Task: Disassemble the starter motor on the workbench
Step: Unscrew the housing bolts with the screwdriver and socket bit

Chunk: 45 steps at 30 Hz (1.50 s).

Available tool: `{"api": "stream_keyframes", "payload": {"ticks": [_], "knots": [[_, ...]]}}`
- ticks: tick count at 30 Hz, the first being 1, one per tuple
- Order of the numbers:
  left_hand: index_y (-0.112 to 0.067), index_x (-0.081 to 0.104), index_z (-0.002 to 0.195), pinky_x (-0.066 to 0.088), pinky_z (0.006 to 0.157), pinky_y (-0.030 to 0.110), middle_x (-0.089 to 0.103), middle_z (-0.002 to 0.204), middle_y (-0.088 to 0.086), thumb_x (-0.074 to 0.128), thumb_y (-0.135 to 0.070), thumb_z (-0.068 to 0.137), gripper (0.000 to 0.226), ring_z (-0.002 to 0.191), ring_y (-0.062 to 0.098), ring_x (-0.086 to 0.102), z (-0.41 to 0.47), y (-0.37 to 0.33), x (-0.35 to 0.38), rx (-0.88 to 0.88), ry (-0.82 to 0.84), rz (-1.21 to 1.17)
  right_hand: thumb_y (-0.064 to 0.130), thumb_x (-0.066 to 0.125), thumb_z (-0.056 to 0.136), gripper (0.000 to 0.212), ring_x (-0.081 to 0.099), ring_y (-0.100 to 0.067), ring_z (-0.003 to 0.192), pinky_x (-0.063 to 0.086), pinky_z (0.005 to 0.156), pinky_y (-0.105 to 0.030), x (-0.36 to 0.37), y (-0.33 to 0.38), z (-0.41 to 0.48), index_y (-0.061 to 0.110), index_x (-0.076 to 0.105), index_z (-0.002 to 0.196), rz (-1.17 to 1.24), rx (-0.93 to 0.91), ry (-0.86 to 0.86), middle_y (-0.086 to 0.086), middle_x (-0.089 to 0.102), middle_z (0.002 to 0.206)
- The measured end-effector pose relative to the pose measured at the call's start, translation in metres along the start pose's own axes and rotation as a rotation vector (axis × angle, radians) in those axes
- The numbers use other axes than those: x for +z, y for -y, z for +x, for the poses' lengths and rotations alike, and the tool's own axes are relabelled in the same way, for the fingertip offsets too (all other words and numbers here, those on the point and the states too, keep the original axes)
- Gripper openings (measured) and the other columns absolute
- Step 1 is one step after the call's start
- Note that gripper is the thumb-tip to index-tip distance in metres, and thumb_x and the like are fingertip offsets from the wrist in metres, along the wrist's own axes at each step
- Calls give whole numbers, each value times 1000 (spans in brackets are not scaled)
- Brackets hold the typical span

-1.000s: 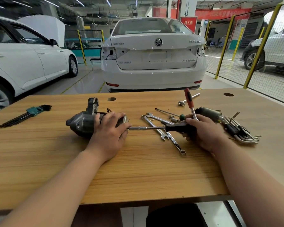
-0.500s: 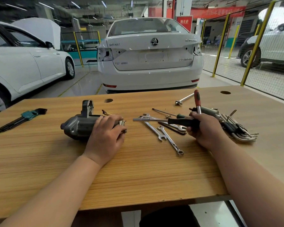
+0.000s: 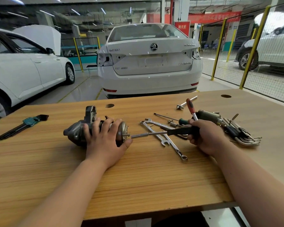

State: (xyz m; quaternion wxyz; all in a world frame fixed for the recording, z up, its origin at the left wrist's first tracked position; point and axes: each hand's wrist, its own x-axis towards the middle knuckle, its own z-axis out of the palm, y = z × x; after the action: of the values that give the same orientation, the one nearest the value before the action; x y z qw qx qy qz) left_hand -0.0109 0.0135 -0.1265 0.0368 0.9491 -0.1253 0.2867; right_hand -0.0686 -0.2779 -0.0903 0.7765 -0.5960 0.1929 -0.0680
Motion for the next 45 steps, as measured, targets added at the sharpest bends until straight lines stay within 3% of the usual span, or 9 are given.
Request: {"api": "stream_keyframes", "payload": {"ticks": [4,11,16,20,25,31,35,40,45], "knots": [[-41,26,139,-23,104,46,29,148,-9,14,-90,68,87,140,26,5,0,-2,-1,-7,-6,-9,16,50,99,13,54,-14,43,45,41,-24,2,0,0,10,60,105,28,11,3,-11,69,81],[-40,30,136,-15,109,51,34,145,-8,20,-82,77,74,139,27,8,0,-7,-1,-40,-32,-14,14,50,99,14,54,-13,44,44,44,-25,2,0,-1,9,58,110,-30,18,26,-13,64,84],[-40,26,137,-18,108,51,31,146,-7,19,-85,74,78,140,27,5,-1,-5,0,-37,-20,-5,11,50,100,13,58,-16,48,49,46,-27,-4,1,-5,9,60,107,-166,-192,86,-19,60,97],[-41,24,138,-21,107,50,29,147,-7,12,-89,69,85,140,26,4,-1,-5,-1,-30,-10,10,11,53,98,9,57,-17,50,50,45,-27,-3,0,-8,11,61,102,-283,-365,56,-18,60,92],[-41,25,139,-18,108,51,30,147,-7,5,-87,69,87,140,27,4,0,-6,-1,-42,-8,9,13,52,99,9,57,-16,47,50,43,-26,-3,-2,-9,14,61,98,-348,-444,35,-16,60,86],[-41,23,139,-15,110,53,28,147,-7,8,-85,71,82,140,27,3,-2,-5,-2,-43,12,6,40,49,100,21,62,-21,46,51,46,-30,-7,3,-11,22,60,101,-583,-274,83,-9,70,71],[-41,23,139,-15,110,53,28,148,-6,12,-84,73,80,140,27,3,-2,-5,-1,-47,16,-3,42,45,101,30,52,-19,43,44,43,-28,-15,6,-8,16,60,105,-601,-184,141,-5,61,58],[-42,27,138,-19,108,50,28,147,-7,2,-89,70,86,140,25,2,1,-7,0,-67,7,-21,27,52,101,16,57,-18,53,47,51,-31,-19,2,-3,26,60,115,-491,-181,222,-13,62,79],[-41,30,134,-18,108,48,29,146,-8,1,-84,74,80,139,23,2,5,-9,-1,-89,13,-68,8,60,91,26,68,-22,70,54,64,-32,-22,2,1,19,61,114,-223,-143,314,-20,61,109]]}}
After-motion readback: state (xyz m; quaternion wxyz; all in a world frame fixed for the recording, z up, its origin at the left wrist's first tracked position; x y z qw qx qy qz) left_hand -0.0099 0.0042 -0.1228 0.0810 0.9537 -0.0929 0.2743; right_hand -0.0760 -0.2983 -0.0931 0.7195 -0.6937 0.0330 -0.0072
